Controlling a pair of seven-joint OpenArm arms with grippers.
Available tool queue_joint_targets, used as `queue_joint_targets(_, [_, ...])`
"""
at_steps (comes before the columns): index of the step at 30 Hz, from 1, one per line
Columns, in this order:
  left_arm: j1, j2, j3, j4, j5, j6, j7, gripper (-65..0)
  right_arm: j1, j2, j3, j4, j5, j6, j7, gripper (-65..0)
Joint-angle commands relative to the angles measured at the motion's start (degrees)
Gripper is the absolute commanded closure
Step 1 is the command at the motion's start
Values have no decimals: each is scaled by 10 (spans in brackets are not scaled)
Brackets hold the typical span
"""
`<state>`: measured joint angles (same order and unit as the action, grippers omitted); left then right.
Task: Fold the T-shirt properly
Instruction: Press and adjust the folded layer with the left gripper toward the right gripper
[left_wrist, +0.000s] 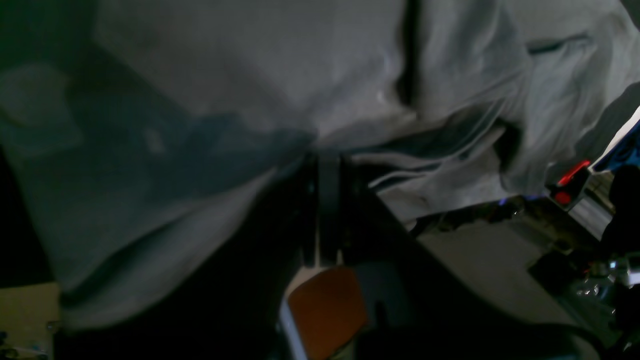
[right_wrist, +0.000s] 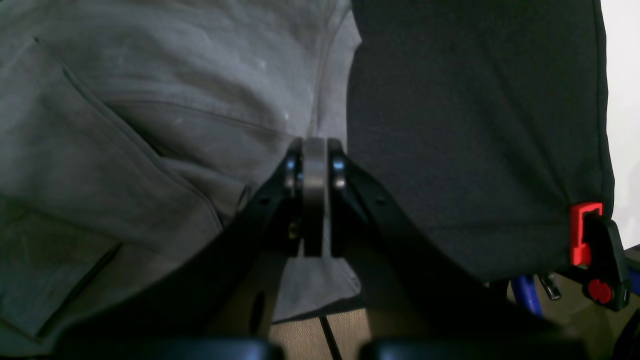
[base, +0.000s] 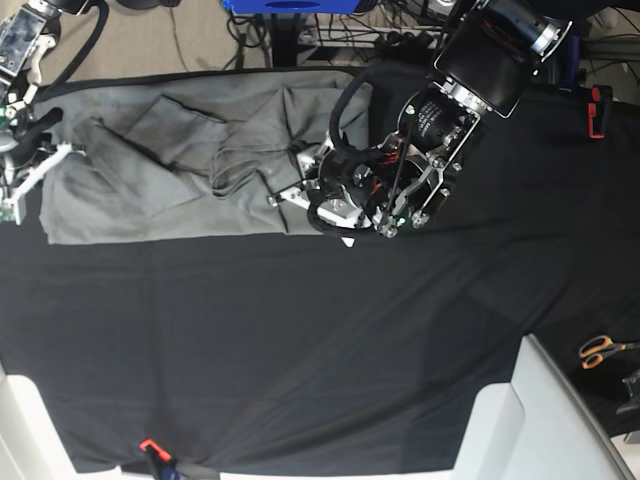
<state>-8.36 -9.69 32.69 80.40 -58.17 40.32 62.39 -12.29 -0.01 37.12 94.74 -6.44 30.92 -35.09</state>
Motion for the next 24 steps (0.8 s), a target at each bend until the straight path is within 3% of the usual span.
queue_joint_targets(1, [-7, 5, -3, 11, -13, -3, 8, 0, 2, 6, 2, 9, 4, -2, 10, -8])
queue_joint_targets(10, [-10, -9, 1, 33, -11, -3, -5, 0, 1, 5, 2, 8, 4, -2, -9, -8])
queue_joint_targets(14, [4, -5, 1, 33, 36, -3, -3, 0, 1, 5, 2, 9, 4, -2, -13, -8])
queue_joint_targets(19, [11, 8, 4, 33, 46, -3, -2, 0, 1, 5, 2, 9, 4, -2, -13, -8])
queue_joint_targets(24, [6, 12, 58, 32, 44, -3, -5, 0, 2, 5, 2, 11, 4, -2, -13, -8])
